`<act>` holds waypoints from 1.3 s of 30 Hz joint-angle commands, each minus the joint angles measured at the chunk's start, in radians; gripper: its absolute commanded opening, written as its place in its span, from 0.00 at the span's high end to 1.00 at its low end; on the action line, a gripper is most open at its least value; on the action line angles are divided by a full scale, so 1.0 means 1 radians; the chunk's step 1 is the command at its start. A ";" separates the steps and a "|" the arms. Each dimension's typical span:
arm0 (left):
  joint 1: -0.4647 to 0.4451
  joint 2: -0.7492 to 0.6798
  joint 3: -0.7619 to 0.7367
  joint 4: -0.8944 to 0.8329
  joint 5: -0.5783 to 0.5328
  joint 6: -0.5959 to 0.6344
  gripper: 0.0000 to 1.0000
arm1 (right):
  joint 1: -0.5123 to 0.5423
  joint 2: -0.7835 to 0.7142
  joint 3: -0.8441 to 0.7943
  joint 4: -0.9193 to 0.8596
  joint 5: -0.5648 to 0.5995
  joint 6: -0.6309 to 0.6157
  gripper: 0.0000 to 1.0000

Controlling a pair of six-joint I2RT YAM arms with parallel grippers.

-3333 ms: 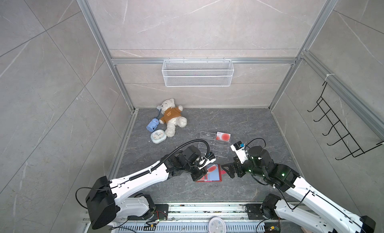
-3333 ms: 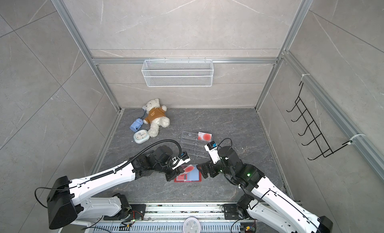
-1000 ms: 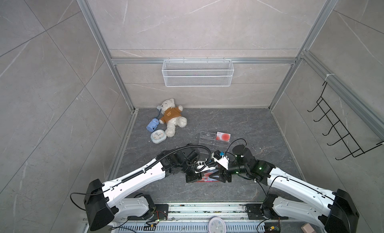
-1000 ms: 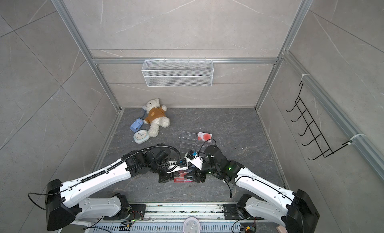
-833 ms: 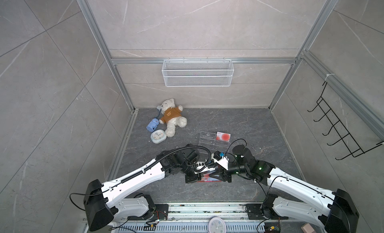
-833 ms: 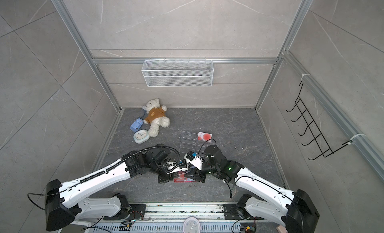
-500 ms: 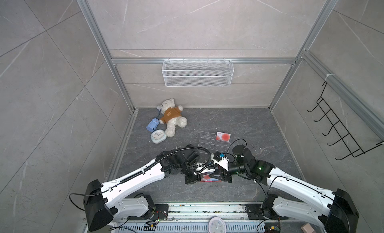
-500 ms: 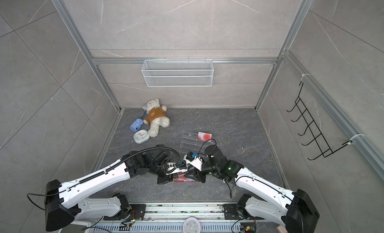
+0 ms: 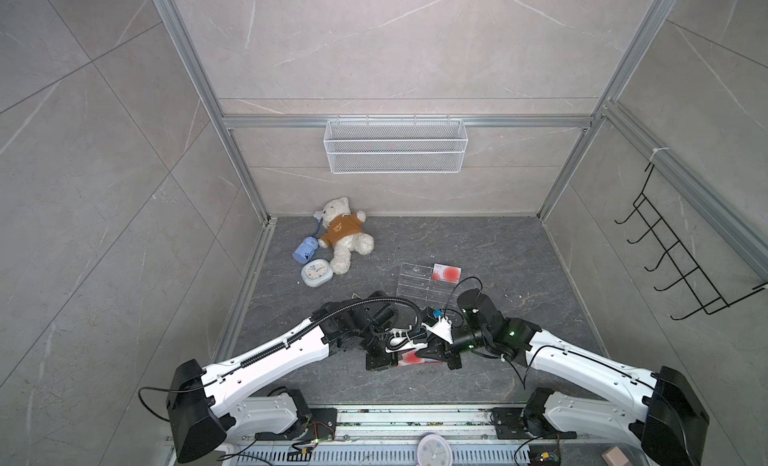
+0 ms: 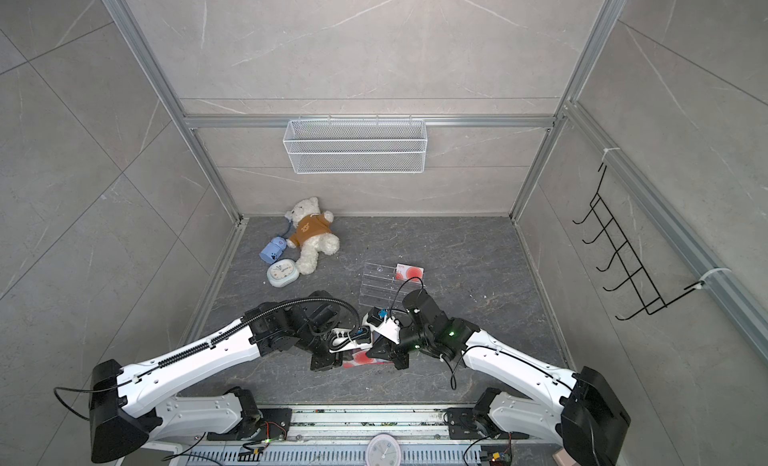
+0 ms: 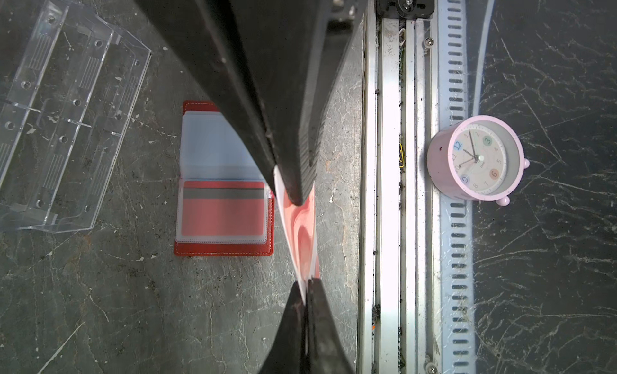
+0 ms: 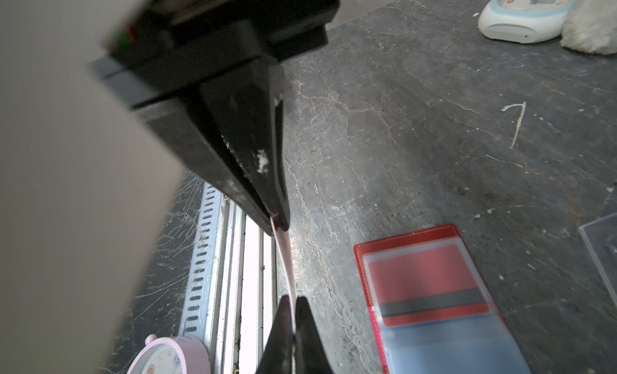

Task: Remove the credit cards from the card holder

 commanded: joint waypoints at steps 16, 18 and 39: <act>0.010 -0.183 -0.035 0.231 -0.173 -0.158 0.11 | 0.028 -0.039 0.016 -0.025 0.041 -0.075 1.00; 0.011 -0.213 -0.033 0.255 -0.198 -0.181 0.11 | 0.028 -0.045 0.014 -0.012 0.060 -0.080 1.00; 0.011 -0.492 0.016 0.353 -0.546 -0.338 0.00 | -0.078 0.003 0.085 0.003 0.154 -0.218 1.00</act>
